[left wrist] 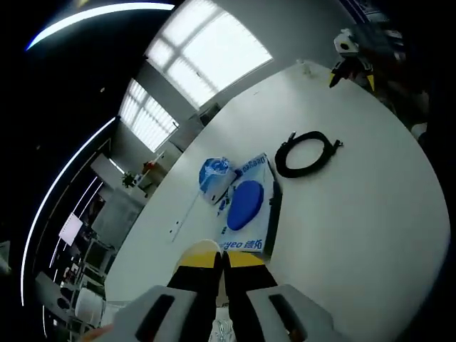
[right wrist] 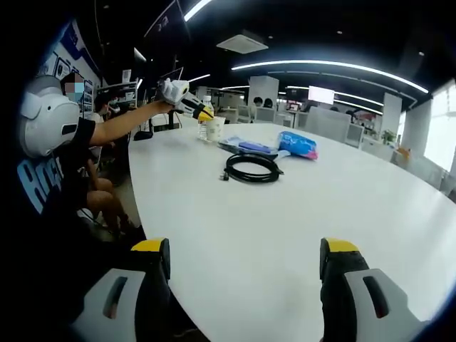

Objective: Arrange the tabletop items into an orderly group along one side of the table until the central work area is clear of visible clutter.

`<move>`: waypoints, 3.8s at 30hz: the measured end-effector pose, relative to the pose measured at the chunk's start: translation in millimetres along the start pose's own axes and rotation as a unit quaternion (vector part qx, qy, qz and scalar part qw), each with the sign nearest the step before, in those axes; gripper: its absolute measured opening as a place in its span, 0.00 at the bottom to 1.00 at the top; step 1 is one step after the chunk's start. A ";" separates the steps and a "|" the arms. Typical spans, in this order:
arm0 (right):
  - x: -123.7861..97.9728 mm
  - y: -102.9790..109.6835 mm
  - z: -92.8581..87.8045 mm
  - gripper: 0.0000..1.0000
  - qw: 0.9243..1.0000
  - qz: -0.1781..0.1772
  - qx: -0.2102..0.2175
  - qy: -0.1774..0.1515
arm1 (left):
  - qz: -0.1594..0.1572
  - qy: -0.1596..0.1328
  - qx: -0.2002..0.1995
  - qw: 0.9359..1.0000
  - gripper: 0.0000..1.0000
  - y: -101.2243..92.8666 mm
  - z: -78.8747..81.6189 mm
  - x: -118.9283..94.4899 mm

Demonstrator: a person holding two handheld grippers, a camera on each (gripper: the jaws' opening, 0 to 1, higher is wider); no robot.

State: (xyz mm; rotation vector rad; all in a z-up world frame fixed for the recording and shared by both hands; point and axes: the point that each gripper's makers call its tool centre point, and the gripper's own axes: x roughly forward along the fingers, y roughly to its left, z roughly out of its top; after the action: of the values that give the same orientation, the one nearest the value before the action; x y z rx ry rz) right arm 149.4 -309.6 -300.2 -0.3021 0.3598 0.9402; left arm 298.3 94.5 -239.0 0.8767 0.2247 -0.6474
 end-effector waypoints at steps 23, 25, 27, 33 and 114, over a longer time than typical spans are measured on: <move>2.9 -0.1 -0.3 0.83 1.000 0.006 -0.001 0.005 | 0.015 0.004 0.008 1.000 0.02 -1.1 -6.8 8.6; 2.8 -0.2 -0.7 0.83 1.000 0.006 -0.001 0.006 | 0.015 0.001 0.006 1.000 0.09 -1.5 -6.5 8.0; 2.9 -0.6 -0.9 0.83 1.000 0.006 -0.001 0.007 | 0.017 -0.014 0.004 1.000 0.13 -1.3 -2.2 5.4; 4.2 -0.6 3.4 0.84 1.000 0.009 -0.004 0.006 | 0.020 -0.070 -0.036 0.997 0.24 -3.4 23.8 -9.7; 116.1 -99.7 162.2 0.81 0.997 -0.026 -0.020 -0.071 | 0.037 -0.113 -0.244 0.962 0.78 -31.8 83.0 15.3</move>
State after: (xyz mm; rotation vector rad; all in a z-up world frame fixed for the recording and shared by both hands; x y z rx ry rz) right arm 321.5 -215.1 -194.3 -0.2784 0.2009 0.9124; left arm 284.7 9.0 -213.7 0.3305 0.1352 -0.5821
